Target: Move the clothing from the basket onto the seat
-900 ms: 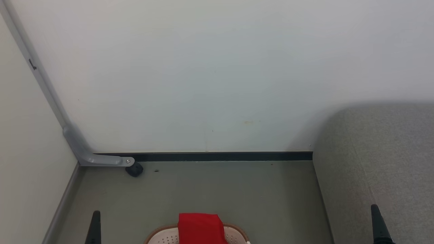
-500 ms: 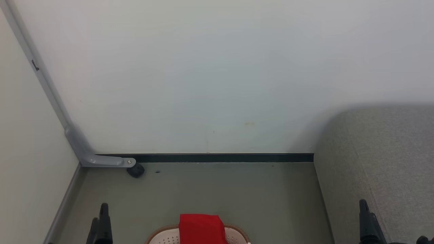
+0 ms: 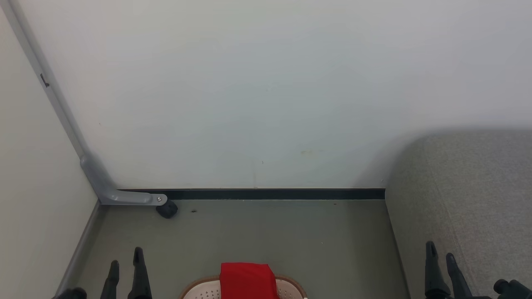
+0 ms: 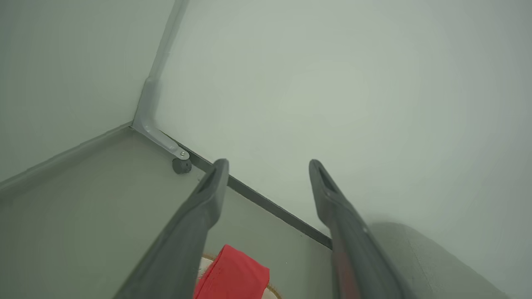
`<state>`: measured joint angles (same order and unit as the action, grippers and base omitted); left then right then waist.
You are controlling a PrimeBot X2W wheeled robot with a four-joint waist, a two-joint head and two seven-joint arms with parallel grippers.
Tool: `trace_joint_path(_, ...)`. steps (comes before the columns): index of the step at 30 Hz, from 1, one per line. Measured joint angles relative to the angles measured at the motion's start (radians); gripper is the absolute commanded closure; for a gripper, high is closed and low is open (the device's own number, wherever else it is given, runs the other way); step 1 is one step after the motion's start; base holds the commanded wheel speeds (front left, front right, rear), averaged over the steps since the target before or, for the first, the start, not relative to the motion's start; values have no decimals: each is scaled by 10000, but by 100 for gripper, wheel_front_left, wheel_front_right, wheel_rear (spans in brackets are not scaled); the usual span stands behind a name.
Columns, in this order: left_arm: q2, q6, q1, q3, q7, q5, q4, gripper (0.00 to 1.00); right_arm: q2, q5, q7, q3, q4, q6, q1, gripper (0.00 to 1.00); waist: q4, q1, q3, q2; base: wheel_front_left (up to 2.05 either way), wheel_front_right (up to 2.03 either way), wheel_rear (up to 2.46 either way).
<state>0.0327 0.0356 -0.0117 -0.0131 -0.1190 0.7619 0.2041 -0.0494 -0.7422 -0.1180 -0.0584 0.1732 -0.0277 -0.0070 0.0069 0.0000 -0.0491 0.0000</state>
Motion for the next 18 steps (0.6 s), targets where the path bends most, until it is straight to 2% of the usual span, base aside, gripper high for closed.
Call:
trace_joint_path(9, 8, 186, 13, -351, -313, -2272, 4, 0, -102, 1565, -349, -470, 15, -171, 12, 0, -8, 0, -32, 0, 0, 0, 0)
trace_joint_path(18, 46, 451, 41, -685, -677, -3919, 153, 0, -284, 3097, -679, -988, 265, -255, 15, 0, -17, 0, -100, 0, 0, 0, 0)
